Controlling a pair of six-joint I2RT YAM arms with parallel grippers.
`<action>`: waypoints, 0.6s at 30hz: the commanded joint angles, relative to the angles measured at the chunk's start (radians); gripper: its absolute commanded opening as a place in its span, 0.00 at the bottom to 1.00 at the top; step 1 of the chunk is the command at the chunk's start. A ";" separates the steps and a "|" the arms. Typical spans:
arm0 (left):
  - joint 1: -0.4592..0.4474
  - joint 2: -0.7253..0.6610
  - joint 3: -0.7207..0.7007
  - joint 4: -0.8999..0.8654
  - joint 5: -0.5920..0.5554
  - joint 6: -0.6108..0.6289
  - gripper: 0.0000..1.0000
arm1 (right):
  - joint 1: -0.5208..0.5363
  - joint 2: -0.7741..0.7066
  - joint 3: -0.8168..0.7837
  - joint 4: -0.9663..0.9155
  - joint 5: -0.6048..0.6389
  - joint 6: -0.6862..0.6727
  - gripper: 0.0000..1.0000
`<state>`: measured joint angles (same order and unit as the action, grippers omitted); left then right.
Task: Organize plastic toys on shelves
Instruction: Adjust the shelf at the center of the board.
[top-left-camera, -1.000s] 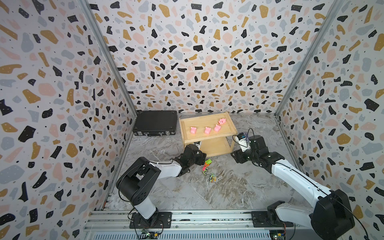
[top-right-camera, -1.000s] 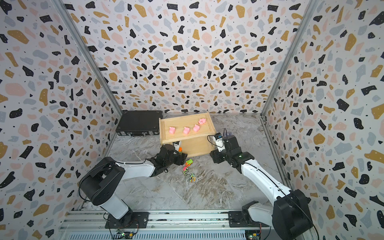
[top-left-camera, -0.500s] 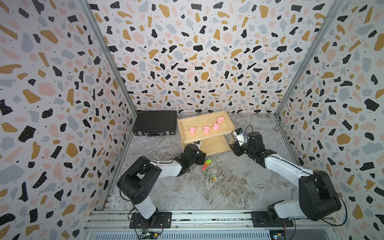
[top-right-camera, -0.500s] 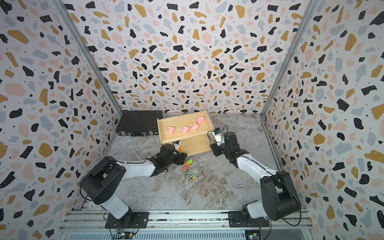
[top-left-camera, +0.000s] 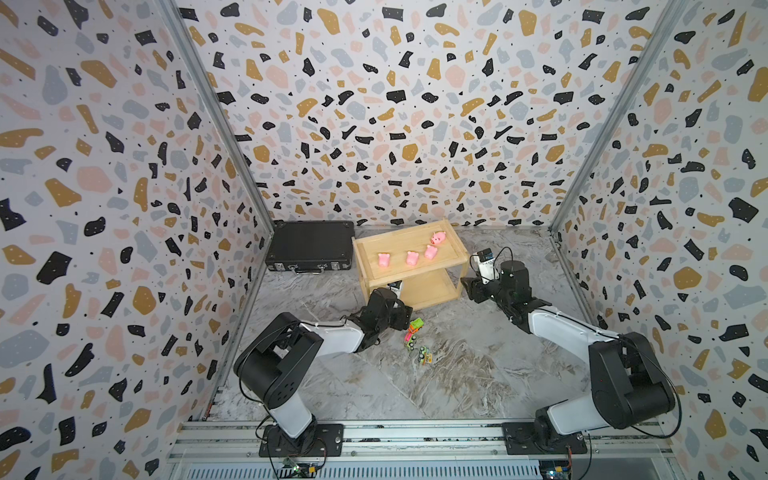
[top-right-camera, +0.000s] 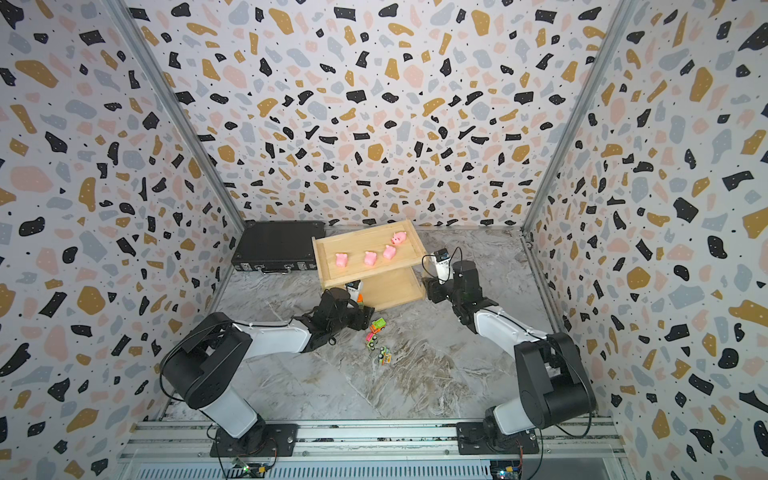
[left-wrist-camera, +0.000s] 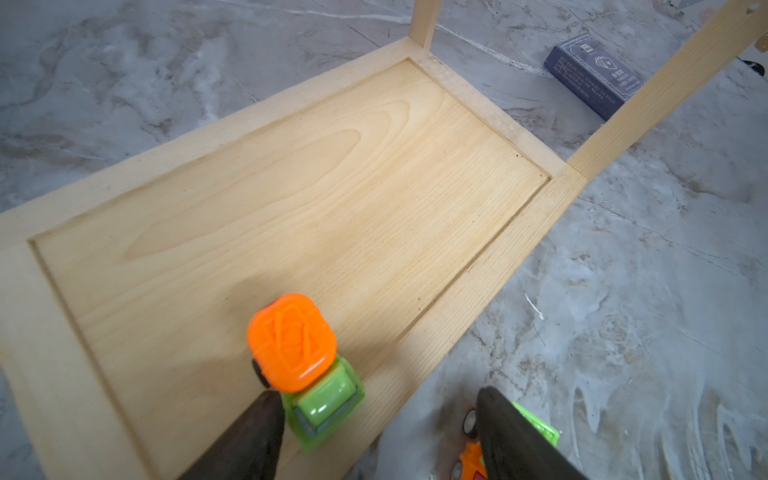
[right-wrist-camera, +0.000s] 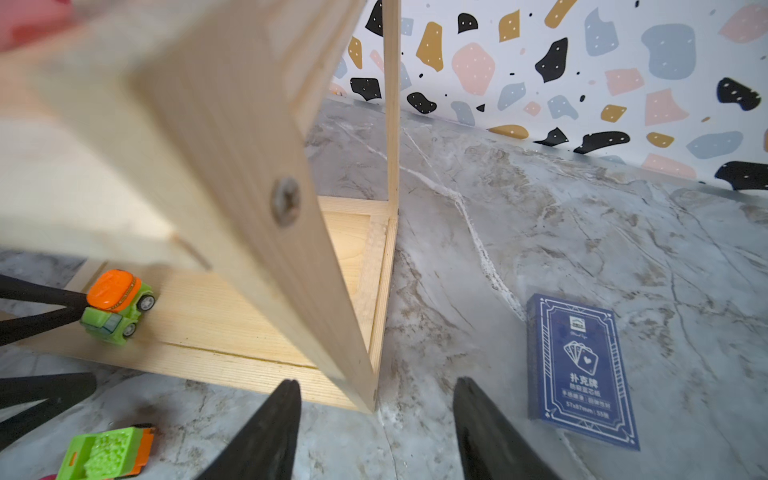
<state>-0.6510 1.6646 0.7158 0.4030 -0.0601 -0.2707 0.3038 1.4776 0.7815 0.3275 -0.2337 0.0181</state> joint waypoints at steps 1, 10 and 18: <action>-0.004 -0.040 0.037 0.041 0.001 0.035 0.77 | -0.003 0.035 0.060 0.043 -0.066 -0.011 0.60; -0.003 -0.033 0.051 0.029 0.021 0.050 0.77 | -0.005 0.116 0.091 0.152 -0.131 0.009 0.39; -0.004 -0.039 0.071 0.009 0.047 0.056 0.79 | -0.003 0.137 0.055 0.256 -0.092 0.082 0.00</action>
<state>-0.6617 1.6608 0.7574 0.3767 -0.0200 -0.2344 0.2989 1.6321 0.8413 0.5327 -0.3099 0.0410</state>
